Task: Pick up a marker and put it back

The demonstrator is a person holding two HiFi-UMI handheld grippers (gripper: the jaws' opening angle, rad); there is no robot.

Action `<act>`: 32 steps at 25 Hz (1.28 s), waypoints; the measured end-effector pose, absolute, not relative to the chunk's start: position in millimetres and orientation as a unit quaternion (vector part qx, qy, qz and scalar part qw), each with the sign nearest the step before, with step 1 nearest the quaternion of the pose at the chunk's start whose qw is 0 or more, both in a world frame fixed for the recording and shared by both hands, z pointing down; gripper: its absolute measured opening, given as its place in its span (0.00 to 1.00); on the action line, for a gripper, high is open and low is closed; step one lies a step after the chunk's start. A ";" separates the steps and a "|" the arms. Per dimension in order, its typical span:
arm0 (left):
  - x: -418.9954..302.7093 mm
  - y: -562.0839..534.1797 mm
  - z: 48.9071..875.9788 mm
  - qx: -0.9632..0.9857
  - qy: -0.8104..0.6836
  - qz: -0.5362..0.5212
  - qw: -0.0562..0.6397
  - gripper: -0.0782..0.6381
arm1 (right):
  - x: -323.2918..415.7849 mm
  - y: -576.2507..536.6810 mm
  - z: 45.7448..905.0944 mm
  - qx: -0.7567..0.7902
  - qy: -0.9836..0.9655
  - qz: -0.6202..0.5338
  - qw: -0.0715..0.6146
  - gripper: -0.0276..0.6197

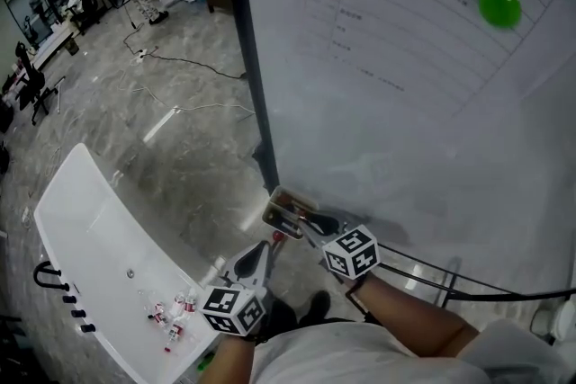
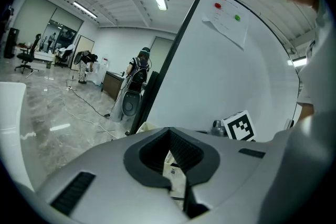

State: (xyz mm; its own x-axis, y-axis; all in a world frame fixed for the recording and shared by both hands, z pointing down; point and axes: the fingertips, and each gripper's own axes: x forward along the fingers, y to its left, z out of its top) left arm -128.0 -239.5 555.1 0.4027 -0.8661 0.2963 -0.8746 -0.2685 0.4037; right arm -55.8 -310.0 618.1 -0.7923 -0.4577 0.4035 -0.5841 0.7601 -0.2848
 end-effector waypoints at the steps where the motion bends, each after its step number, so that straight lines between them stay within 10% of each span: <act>1: -128.7 -239.8 556.5 0.796 -0.547 0.008 0.261 0.11 | -55.8 -311.1 617.8 0.283 -0.925 0.200 0.155 0.17; 24: -92.4 -240.7 510.1 0.819 -0.534 -0.006 0.211 0.11 | -27.0 -299.2 518.1 0.288 -0.944 0.141 0.081 0.20; 32: -76.9 -237.9 458.2 0.831 -0.533 -0.017 0.159 0.11 | -20.0 -267.8 447.5 0.276 -0.957 0.068 0.059 0.05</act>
State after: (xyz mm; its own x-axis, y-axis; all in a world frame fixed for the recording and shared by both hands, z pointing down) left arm -76.9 -237.9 458.2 0.4319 -0.8908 0.1414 -0.8799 -0.3816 0.2832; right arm -20.0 -267.8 447.5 -0.8405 -0.5207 0.1497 -0.5366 0.8382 -0.0973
